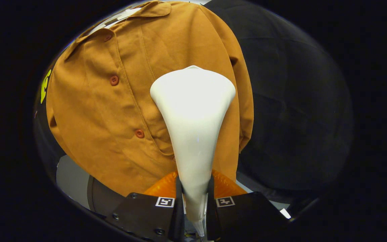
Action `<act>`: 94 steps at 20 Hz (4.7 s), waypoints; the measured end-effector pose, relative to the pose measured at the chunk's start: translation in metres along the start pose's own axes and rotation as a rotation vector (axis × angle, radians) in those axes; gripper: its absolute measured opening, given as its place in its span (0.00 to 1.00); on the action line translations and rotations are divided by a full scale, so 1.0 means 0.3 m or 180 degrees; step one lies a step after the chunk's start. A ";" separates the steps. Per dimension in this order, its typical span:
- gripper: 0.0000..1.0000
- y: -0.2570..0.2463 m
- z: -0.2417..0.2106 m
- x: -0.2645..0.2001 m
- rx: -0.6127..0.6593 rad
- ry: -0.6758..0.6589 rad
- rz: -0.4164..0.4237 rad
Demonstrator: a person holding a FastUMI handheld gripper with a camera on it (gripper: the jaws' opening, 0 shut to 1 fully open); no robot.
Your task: Iron the clothes twice with a garment steamer, once on the left side and once on the right side.
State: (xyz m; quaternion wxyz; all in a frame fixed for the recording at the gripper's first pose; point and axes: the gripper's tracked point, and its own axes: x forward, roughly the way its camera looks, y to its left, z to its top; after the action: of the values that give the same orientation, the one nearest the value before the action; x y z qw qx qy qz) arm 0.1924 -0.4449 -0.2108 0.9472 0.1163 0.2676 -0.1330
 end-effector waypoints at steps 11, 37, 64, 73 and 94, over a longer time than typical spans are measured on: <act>0.30 -0.080 -0.227 0.017 0.0085 0.0493 -0.0217; 0.29 0.572 0.201 -0.675 -0.0528 -0.1023 0.0187; 0.30 1.396 -0.182 -1.197 -0.0905 -0.1270 0.0700; 0.29 1.402 -0.158 -1.171 -0.0935 -0.1297 0.0646; 0.29 1.429 -0.149 -1.148 -0.0948 -0.1317 0.0633</act>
State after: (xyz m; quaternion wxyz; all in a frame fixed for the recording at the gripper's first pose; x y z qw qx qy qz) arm 0.0230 0.0355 0.0013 0.9968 -0.0282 0.0722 -0.0195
